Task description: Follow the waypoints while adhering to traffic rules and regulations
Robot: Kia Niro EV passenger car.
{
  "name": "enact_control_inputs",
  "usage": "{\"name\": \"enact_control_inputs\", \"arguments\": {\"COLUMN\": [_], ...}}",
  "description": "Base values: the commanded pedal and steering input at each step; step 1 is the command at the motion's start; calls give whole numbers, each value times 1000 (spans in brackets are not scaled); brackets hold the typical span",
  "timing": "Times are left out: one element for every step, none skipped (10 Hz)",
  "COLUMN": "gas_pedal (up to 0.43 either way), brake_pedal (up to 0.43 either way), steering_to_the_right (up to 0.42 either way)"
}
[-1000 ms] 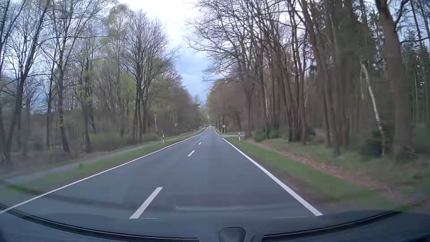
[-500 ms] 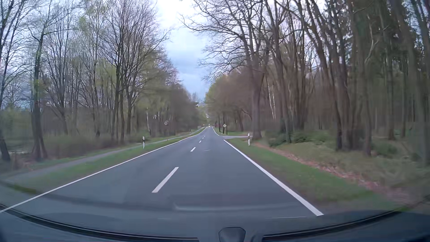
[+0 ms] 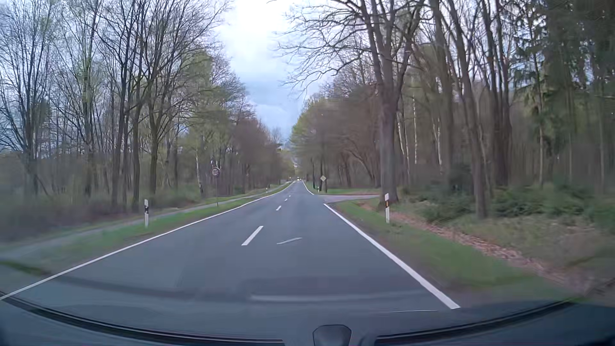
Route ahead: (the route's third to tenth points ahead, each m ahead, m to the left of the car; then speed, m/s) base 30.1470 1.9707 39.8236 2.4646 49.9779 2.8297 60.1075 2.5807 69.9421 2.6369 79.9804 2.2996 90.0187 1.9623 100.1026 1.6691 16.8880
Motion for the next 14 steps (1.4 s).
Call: {"name": "enact_control_inputs", "arguments": {"gas_pedal": [0, 0, 0, 0, 0, 0, 0, 0, 0, 0, 0, 0, 0, 0], "brake_pedal": [0, 0, 0, 0, 0, 0, 0, 0, 0, 0, 0, 0, 0, 0], "steering_to_the_right": [-2, -2, -2, -2, -2, -4, -5, -6, -6, -5, -6, -6, -6, -6]}}
